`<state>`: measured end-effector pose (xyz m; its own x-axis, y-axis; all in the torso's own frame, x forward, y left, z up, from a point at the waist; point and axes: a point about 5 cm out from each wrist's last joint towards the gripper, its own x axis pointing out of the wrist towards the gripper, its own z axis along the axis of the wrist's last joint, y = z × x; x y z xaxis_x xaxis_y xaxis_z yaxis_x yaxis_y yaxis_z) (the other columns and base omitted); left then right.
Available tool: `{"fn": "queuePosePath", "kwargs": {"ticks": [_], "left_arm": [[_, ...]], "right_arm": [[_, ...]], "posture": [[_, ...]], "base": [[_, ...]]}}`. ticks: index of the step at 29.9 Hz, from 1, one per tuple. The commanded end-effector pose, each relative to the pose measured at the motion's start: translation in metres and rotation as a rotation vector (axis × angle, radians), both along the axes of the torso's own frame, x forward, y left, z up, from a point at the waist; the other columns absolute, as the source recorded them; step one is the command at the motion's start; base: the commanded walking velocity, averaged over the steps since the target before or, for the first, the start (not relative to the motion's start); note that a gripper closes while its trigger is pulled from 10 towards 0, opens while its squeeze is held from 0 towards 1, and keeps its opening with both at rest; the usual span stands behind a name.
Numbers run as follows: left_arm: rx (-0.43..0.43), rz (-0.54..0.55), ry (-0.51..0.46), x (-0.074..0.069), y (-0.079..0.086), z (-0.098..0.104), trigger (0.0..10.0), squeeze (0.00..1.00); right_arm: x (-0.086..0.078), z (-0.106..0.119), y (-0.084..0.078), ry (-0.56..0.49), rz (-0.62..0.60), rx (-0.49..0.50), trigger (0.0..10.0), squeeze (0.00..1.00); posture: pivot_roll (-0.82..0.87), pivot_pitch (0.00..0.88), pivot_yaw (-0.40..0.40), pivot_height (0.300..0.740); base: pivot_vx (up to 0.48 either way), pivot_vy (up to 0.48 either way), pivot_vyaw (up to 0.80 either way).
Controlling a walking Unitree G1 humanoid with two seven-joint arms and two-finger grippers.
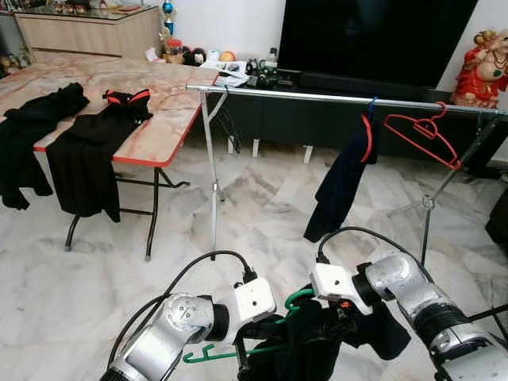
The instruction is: Hang hanger
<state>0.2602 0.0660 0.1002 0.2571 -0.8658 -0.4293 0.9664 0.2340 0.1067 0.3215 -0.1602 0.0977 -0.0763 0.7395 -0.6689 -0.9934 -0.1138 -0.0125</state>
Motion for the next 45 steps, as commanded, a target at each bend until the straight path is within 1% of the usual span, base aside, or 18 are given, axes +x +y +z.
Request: {"fn": "queuePosePath", "kwargs": {"ticks": [1,5,8,23,31,35,41,45], "left_arm": [[-0.026,-0.020,-0.066,0.005,-0.007,0.016,10.0,0.00],[-0.026,-0.018,-0.073,0.007,-0.007,0.017,10.0,0.00],[-0.024,-0.021,-0.075,0.006,-0.007,0.017,10.0,0.00],[-0.015,-0.022,-0.102,0.011,-0.008,0.020,10.0,0.00],[-0.017,-0.011,-0.117,0.013,-0.007,0.023,10.0,0.00],[-0.022,0.000,-0.146,0.017,-0.007,0.028,10.0,0.00],[-0.029,0.004,-0.163,0.019,-0.008,0.031,10.0,0.00],[-0.014,-0.005,-0.161,0.019,-0.007,0.030,10.0,0.00]], "right_arm": [[-0.002,-0.001,-0.003,0.013,0.016,-0.020,0.0,0.00],[-0.003,-0.004,-0.004,0.018,0.016,-0.031,0.0,0.00],[-0.005,-0.006,-0.005,0.030,0.029,-0.061,0.0,0.00],[-0.007,-0.011,-0.006,0.040,0.036,-0.093,0.0,0.00],[-0.007,-0.012,-0.004,0.042,0.038,-0.093,0.0,0.00],[-0.008,-0.012,-0.001,0.048,0.052,-0.083,0.0,0.00],[-0.008,-0.013,0.000,0.053,0.053,-0.081,0.0,0.00],[-0.007,-0.012,-0.001,0.045,0.047,-0.089,0.0,0.00]], "posture": [[0.22,0.000,-0.109,0.740],[0.22,0.000,-0.108,0.740],[0.22,0.000,-0.108,0.740],[0.22,0.000,-0.112,0.740],[0.22,0.000,-0.117,0.740],[0.23,0.000,-0.121,0.740],[0.23,0.000,-0.122,0.740],[0.22,0.000,-0.118,0.740]], "base": [[0.000,0.000,0.00],[0.000,0.000,0.00],[0.000,0.000,0.00],[0.000,0.000,0.00],[0.000,0.000,0.00],[0.000,0.000,0.00],[0.000,0.000,0.00],[0.000,0.000,0.00]]}}
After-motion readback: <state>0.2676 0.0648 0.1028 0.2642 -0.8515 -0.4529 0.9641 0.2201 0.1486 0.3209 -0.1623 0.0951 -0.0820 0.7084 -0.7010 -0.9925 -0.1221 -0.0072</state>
